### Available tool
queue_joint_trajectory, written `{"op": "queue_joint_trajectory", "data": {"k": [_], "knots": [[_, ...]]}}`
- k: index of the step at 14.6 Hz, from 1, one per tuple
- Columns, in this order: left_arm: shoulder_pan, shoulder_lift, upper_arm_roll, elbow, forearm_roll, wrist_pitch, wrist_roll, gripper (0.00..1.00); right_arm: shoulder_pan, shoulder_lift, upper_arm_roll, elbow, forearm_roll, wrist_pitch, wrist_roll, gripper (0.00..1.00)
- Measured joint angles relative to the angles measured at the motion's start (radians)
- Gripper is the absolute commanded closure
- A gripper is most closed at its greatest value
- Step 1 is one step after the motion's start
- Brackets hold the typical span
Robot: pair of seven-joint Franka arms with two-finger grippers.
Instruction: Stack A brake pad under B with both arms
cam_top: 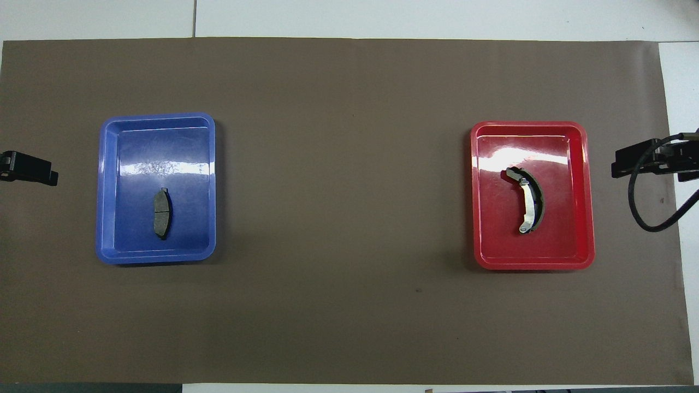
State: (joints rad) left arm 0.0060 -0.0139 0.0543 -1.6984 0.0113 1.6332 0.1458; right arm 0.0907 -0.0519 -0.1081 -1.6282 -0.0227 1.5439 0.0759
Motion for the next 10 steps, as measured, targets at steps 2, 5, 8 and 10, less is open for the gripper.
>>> {"op": "queue_joint_trajectory", "data": {"k": [2, 5, 8, 10], "knots": [[0.0, 0.0, -0.002, 0.0, 0.0, 0.0, 0.0, 0.0, 0.0, 0.0, 0.0, 0.0, 0.0, 0.0, 0.0, 0.0], [0.0, 0.0, -0.006, 0.0, 0.0, -0.001, 0.0, 0.01, 0.0, 0.0, 0.0, 0.0, 0.0, 0.0, 0.0, 0.0], [-0.004, -0.001, -0.011, -0.01, 0.0, 0.008, 0.0, 0.01, 0.0, 0.0, 0.0, 0.0, 0.0, 0.0, 0.0, 0.0], [-0.01, -0.008, -0.013, -0.04, 0.0, 0.047, 0.0, 0.01, 0.0, 0.0, 0.0, 0.0, 0.0, 0.0, 0.0, 0.0]]}}
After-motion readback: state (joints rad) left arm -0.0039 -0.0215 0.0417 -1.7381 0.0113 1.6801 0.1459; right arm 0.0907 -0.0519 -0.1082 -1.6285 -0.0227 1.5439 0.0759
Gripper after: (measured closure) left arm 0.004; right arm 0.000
